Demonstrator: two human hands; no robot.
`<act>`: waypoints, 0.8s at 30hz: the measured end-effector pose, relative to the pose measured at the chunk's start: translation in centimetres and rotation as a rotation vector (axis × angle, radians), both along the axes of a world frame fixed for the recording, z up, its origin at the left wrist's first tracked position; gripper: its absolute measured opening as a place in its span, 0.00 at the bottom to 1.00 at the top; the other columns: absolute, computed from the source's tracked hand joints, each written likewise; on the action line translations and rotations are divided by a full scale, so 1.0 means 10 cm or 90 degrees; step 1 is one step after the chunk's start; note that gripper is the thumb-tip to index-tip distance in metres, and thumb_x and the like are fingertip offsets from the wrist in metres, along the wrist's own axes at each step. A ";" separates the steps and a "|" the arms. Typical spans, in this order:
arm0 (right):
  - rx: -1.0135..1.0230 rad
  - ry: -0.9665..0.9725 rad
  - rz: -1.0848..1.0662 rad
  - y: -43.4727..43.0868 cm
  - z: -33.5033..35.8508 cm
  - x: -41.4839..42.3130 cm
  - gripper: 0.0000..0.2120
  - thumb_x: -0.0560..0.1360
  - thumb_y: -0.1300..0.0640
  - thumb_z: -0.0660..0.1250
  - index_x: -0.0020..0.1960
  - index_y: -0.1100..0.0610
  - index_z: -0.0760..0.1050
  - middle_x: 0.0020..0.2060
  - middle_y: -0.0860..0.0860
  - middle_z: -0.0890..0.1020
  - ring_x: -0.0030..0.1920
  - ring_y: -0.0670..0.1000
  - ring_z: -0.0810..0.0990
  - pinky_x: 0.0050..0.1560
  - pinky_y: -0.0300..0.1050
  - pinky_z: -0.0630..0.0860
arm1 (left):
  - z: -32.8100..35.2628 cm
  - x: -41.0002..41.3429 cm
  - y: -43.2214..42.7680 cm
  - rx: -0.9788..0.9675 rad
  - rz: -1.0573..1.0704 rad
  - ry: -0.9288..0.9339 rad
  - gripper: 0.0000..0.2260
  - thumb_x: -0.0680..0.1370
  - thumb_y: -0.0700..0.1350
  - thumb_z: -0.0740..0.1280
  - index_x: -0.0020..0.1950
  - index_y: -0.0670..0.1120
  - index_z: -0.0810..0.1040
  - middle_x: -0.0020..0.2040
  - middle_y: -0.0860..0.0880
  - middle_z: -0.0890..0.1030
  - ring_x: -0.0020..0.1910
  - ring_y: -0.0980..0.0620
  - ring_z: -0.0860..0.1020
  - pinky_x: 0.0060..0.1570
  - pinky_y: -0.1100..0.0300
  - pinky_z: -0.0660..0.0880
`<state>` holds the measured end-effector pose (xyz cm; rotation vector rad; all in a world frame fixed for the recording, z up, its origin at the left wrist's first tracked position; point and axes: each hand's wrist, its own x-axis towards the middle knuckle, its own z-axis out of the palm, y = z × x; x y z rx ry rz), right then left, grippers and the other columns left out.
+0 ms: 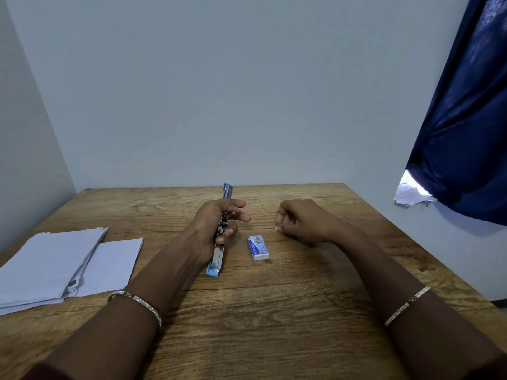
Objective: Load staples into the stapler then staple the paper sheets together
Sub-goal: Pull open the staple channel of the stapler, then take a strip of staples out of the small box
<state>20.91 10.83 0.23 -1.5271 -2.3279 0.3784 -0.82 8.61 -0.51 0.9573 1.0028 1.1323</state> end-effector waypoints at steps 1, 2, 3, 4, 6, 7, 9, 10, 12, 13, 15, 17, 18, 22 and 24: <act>0.018 0.032 -0.001 -0.01 0.02 0.01 0.05 0.76 0.63 0.69 0.51 0.57 0.79 0.42 0.48 0.81 0.39 0.43 0.76 0.46 0.40 0.72 | 0.00 0.00 0.00 -0.006 0.007 0.003 0.09 0.77 0.36 0.59 0.52 0.41 0.77 0.32 0.46 0.79 0.16 0.56 0.64 0.14 0.69 0.57; 0.044 0.057 -0.003 -0.03 0.05 0.02 0.06 0.75 0.64 0.69 0.51 0.57 0.78 0.42 0.47 0.80 0.39 0.42 0.76 0.46 0.41 0.73 | -0.01 -0.01 0.01 -0.013 0.014 0.007 0.08 0.77 0.36 0.60 0.52 0.41 0.77 0.31 0.47 0.76 0.16 0.57 0.64 0.14 0.69 0.57; 0.068 0.075 -0.003 -0.05 0.09 0.03 0.06 0.75 0.64 0.69 0.51 0.56 0.78 0.41 0.47 0.79 0.39 0.42 0.75 0.46 0.42 0.73 | -0.01 -0.01 0.01 -0.019 0.021 0.013 0.08 0.77 0.37 0.61 0.52 0.41 0.78 0.29 0.49 0.73 0.16 0.57 0.64 0.14 0.69 0.57; 0.078 0.093 0.002 -0.07 0.13 0.03 0.07 0.75 0.63 0.70 0.51 0.55 0.78 0.41 0.46 0.79 0.39 0.42 0.75 0.46 0.42 0.73 | -0.02 -0.02 0.02 -0.024 0.029 0.021 0.07 0.77 0.37 0.62 0.51 0.42 0.78 0.29 0.49 0.72 0.16 0.57 0.63 0.14 0.69 0.57; 0.031 0.115 0.039 -0.13 0.20 0.00 0.08 0.73 0.57 0.75 0.50 0.52 0.79 0.42 0.48 0.82 0.40 0.44 0.78 0.45 0.42 0.75 | -0.02 -0.03 0.03 -0.031 0.047 0.036 0.05 0.77 0.37 0.65 0.51 0.42 0.79 0.27 0.51 0.70 0.16 0.58 0.63 0.15 0.69 0.56; -0.016 0.106 0.066 -0.17 0.21 -0.03 0.11 0.71 0.53 0.77 0.52 0.51 0.80 0.44 0.49 0.84 0.41 0.45 0.80 0.47 0.43 0.76 | -0.03 -0.03 0.04 -0.032 0.053 0.041 0.05 0.76 0.37 0.66 0.51 0.42 0.79 0.26 0.51 0.70 0.17 0.58 0.63 0.15 0.69 0.56; -0.083 0.026 0.105 -0.23 0.20 -0.11 0.20 0.67 0.46 0.80 0.56 0.49 0.81 0.48 0.47 0.84 0.46 0.45 0.81 0.50 0.42 0.78 | -0.04 -0.03 0.05 -0.034 0.058 0.046 0.05 0.76 0.37 0.67 0.50 0.42 0.79 0.25 0.52 0.71 0.17 0.58 0.63 0.15 0.69 0.56; -0.091 -0.022 0.115 -0.24 0.18 -0.15 0.25 0.66 0.44 0.81 0.59 0.49 0.80 0.50 0.44 0.83 0.48 0.44 0.81 0.51 0.41 0.77 | -0.04 -0.03 0.05 -0.035 0.059 0.046 0.04 0.76 0.37 0.68 0.50 0.42 0.79 0.26 0.52 0.71 0.17 0.58 0.64 0.14 0.69 0.56; -0.087 -0.068 0.125 -0.26 0.15 -0.22 0.28 0.65 0.44 0.81 0.63 0.49 0.79 0.53 0.43 0.82 0.50 0.43 0.79 0.52 0.42 0.76 | -0.04 -0.03 0.05 -0.035 0.054 0.044 0.04 0.76 0.37 0.68 0.49 0.41 0.79 0.27 0.51 0.74 0.17 0.58 0.65 0.14 0.69 0.56; -0.083 -0.065 0.131 -0.25 0.13 -0.23 0.27 0.65 0.45 0.81 0.62 0.49 0.80 0.52 0.44 0.83 0.49 0.43 0.79 0.52 0.43 0.76 | -0.04 -0.04 0.05 -0.036 0.049 0.040 0.04 0.76 0.38 0.68 0.50 0.41 0.79 0.27 0.51 0.75 0.18 0.58 0.65 0.14 0.69 0.56; -0.078 -0.051 0.139 -0.25 0.12 -0.24 0.25 0.66 0.46 0.81 0.60 0.50 0.82 0.50 0.45 0.84 0.45 0.41 0.79 0.53 0.44 0.77 | -0.05 -0.04 0.05 -0.041 0.043 0.027 0.06 0.76 0.37 0.68 0.53 0.41 0.80 0.29 0.51 0.78 0.17 0.59 0.64 0.14 0.69 0.57; -0.063 -0.027 0.131 -0.24 0.11 -0.23 0.24 0.66 0.46 0.81 0.60 0.50 0.82 0.50 0.47 0.84 0.46 0.43 0.79 0.52 0.45 0.77 | -0.05 -0.04 0.05 -0.046 0.045 0.019 0.08 0.76 0.34 0.68 0.55 0.41 0.80 0.33 0.50 0.80 0.17 0.59 0.63 0.14 0.69 0.57; -0.045 -0.006 0.120 -0.23 0.11 -0.22 0.25 0.66 0.45 0.80 0.60 0.50 0.82 0.51 0.48 0.84 0.47 0.45 0.80 0.51 0.45 0.77 | -0.06 -0.03 0.06 -0.048 0.040 0.016 0.09 0.76 0.33 0.67 0.55 0.41 0.80 0.32 0.50 0.80 0.17 0.59 0.62 0.14 0.69 0.57; 0.046 0.137 0.085 -0.18 0.07 -0.21 0.23 0.69 0.48 0.79 0.62 0.51 0.81 0.55 0.48 0.83 0.49 0.48 0.82 0.38 0.27 0.70 | -0.07 -0.03 0.07 -0.048 -0.016 -0.043 0.11 0.77 0.33 0.67 0.57 0.44 0.79 0.30 0.50 0.79 0.15 0.60 0.60 0.13 0.70 0.56; 0.042 0.207 0.082 -0.18 0.06 -0.23 0.22 0.70 0.50 0.79 0.62 0.49 0.80 0.56 0.47 0.83 0.48 0.49 0.83 0.39 0.25 0.70 | -0.08 -0.03 0.07 -0.038 -0.050 -0.076 0.10 0.77 0.36 0.69 0.57 0.46 0.80 0.30 0.50 0.77 0.15 0.60 0.59 0.13 0.70 0.57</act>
